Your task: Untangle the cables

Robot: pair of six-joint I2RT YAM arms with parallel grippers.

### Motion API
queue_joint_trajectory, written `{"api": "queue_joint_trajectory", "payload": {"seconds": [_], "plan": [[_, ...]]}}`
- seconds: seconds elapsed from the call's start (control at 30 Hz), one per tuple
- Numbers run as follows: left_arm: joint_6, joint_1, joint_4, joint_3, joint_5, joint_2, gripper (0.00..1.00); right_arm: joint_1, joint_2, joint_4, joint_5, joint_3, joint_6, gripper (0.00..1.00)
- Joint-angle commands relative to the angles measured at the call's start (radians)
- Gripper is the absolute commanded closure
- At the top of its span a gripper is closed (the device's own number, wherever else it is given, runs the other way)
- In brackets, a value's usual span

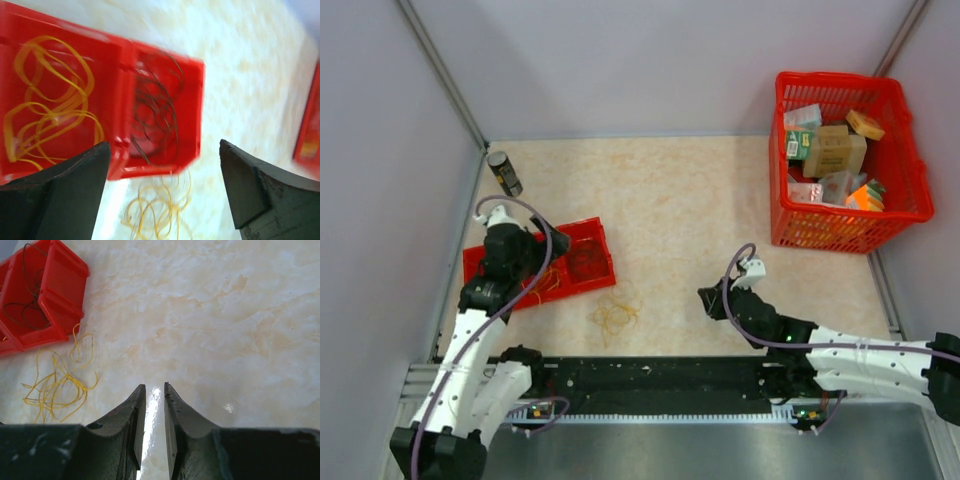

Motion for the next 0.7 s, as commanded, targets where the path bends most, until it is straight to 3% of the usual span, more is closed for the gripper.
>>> {"api": "queue_joint_trajectory", "payload": {"seconds": [0.0, 0.1, 0.2, 0.33, 0.43, 0.57, 0.67], "plan": [[0.169, -0.253, -0.05, -0.029, 0.123, 0.057, 0.11, -0.007, 0.016, 0.032, -0.006, 0.059, -0.014, 0.78], [0.129, -0.479, -0.048, -0.079, 0.067, 0.079, 0.14, -0.006, 0.02, 0.027, -0.009, 0.063, -0.014, 0.79], [0.097, -0.628, 0.082, -0.183, 0.148, 0.082, 0.16, -0.006, 0.025, 0.026, -0.01, 0.065, -0.014, 0.78], [0.117, -0.778, 0.173, -0.211, 0.114, 0.172, 0.11, -0.007, 0.029, 0.024, -0.013, 0.068, -0.014, 0.78], [0.144, -0.828, 0.185, -0.162, 0.081, 0.322, 0.13, -0.006, 0.034, 0.024, -0.016, 0.071, -0.017, 0.78], [0.158, -0.898, 0.192, -0.043, 0.098, 0.514, 0.51, -0.007, 0.029, 0.02, -0.019, 0.069, -0.015, 0.78], [0.17, -0.94, 0.185, 0.028, 0.055, 0.544, 0.65, -0.006, 0.014, 0.023, -0.021, 0.059, -0.014, 0.78]]}}
